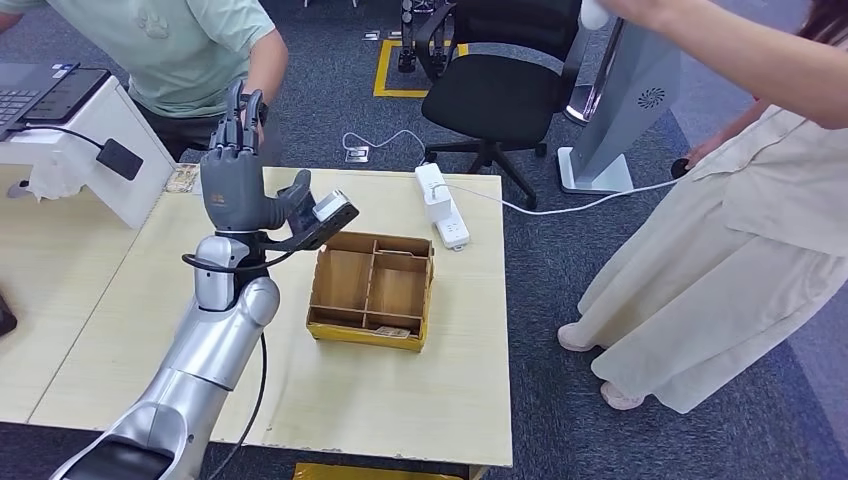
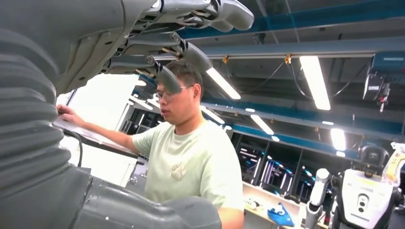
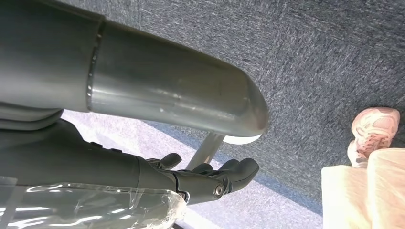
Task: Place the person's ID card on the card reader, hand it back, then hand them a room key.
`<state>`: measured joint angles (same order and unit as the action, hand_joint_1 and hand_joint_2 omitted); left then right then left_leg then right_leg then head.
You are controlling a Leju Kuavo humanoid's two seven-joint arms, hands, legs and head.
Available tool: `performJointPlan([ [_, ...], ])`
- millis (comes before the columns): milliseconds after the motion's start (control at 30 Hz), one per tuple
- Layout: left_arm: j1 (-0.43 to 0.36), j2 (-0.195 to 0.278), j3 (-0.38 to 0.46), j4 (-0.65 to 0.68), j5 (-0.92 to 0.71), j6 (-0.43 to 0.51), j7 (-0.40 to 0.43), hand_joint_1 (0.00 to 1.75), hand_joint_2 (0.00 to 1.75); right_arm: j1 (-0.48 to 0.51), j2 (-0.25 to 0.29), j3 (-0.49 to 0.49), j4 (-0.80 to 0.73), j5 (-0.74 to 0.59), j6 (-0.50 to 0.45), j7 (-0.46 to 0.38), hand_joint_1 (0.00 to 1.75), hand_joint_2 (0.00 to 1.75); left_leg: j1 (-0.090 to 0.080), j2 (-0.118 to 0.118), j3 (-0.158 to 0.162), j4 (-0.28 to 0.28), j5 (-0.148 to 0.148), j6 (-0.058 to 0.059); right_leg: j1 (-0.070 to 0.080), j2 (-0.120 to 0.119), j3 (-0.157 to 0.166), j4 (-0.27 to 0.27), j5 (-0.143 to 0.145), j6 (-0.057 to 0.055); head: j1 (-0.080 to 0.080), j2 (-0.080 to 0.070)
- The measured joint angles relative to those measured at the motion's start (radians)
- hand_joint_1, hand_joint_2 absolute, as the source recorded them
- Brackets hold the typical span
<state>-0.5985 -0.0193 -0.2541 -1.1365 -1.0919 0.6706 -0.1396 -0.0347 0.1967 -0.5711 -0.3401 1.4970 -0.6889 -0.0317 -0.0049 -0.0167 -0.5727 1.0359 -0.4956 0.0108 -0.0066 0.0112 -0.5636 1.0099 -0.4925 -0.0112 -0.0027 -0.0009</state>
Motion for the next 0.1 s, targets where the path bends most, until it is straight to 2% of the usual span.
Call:
performJointPlan([
  [100, 0.008, 0.0, 0.013, -0.013, -0.003, 0.0, -0.01, 0.0, 1.75, 0.002, -0.001, 0.0, 0.0, -0.002, 0.0, -0.001, 0.0, 0.0, 0.0, 0.0, 0.0, 0.0, 0.0, 0.0, 0.0, 0.0, 0.0, 0.0, 0.0, 0.0, 0.0, 0.0],
])
